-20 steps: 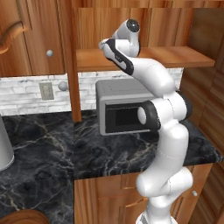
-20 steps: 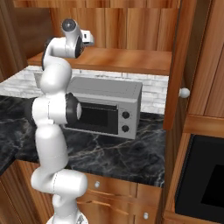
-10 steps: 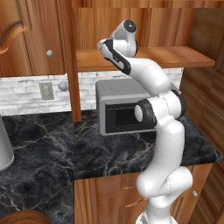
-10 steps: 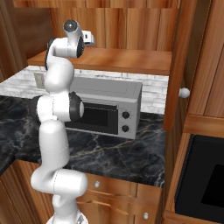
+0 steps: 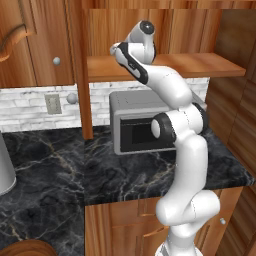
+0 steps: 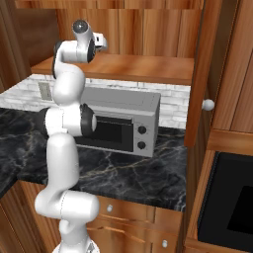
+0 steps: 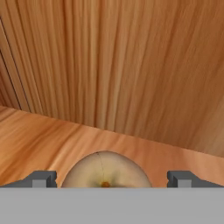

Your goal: Pick the peachs from the cabinet and place them in one bowl. Pick the mango from the sink and place it in the other bowl.

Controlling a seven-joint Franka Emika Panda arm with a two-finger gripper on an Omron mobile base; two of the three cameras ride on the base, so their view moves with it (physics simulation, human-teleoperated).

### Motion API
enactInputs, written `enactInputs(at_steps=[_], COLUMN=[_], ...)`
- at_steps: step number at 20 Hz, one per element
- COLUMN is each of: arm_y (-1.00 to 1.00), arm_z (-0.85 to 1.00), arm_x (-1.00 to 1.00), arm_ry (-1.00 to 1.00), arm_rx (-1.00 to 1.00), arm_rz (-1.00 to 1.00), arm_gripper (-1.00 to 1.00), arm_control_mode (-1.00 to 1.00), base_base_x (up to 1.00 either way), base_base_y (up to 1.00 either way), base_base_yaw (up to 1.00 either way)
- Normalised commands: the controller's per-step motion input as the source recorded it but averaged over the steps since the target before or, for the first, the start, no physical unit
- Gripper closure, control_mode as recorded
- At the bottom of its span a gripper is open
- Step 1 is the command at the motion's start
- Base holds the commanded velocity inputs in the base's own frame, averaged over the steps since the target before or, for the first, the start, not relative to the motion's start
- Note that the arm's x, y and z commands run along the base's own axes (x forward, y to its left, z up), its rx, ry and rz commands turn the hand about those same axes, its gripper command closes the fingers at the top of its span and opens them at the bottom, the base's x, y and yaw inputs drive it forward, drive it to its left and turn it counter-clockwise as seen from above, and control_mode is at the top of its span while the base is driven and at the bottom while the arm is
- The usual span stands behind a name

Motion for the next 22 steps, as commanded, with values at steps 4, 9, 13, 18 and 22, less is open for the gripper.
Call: enactInputs(at_steps=[4, 9, 13, 18, 22], arm_y=[0.02, 0.02, 0.05, 0.09, 0.02], arm_z=[-0.14, -0.19, -0.23, -0.28, -0.27], arm_x=[0.01, 0.00, 0.00, 0.01, -0.01], arm_ry=[0.08, 0.07, 0.03, 0.03, 0.04], arm_rx=[0.00, 0.00, 0.00, 0.00, 0.00], arm_rz=[-0.02, -0.03, -0.04, -0.05, -0.04], arm_gripper=[-1.00, -1.00, -1.00, 1.00, 1.00], arm_control_mode=[-1.00, -1.00, -1.00, -1.00, -1.00], base_base_x=[0.00, 0.00, 0.00, 0.00, 0.00], base_base_y=[0.00, 0.00, 0.00, 0.00, 0.00], base_base_yaw=[0.00, 0.00, 0.00, 0.00, 0.00])
